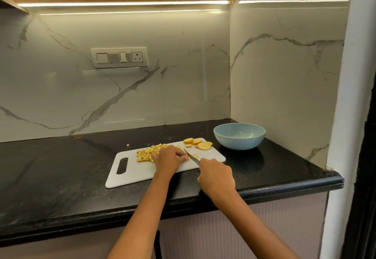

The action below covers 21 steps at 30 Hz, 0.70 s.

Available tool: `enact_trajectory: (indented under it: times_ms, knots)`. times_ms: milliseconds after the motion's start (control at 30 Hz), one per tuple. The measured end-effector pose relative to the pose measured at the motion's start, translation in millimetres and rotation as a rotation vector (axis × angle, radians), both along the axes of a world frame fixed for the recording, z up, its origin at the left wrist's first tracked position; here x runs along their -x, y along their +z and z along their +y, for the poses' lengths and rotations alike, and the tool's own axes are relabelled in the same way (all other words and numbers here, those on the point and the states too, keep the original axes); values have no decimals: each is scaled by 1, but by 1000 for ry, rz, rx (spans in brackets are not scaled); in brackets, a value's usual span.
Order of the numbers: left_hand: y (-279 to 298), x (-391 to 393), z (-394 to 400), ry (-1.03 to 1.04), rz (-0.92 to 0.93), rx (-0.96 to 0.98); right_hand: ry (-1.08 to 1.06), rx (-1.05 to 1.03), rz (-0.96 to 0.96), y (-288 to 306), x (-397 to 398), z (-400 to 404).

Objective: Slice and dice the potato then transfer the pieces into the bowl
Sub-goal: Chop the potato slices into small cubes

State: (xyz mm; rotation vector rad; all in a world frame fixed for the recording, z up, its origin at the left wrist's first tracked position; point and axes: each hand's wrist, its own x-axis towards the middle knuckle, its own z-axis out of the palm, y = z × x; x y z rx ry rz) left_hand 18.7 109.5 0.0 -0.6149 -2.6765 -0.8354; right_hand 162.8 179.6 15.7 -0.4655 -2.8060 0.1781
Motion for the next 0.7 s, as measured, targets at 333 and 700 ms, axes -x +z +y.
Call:
enact_trajectory:
  times_ms: [333,700]
  knots:
    - [2,3,2,-12,-25,9,12,-45,-22,6,10,-9]
    - [2,-3,3,18,13,7,2,-121,5,0,2,-8]
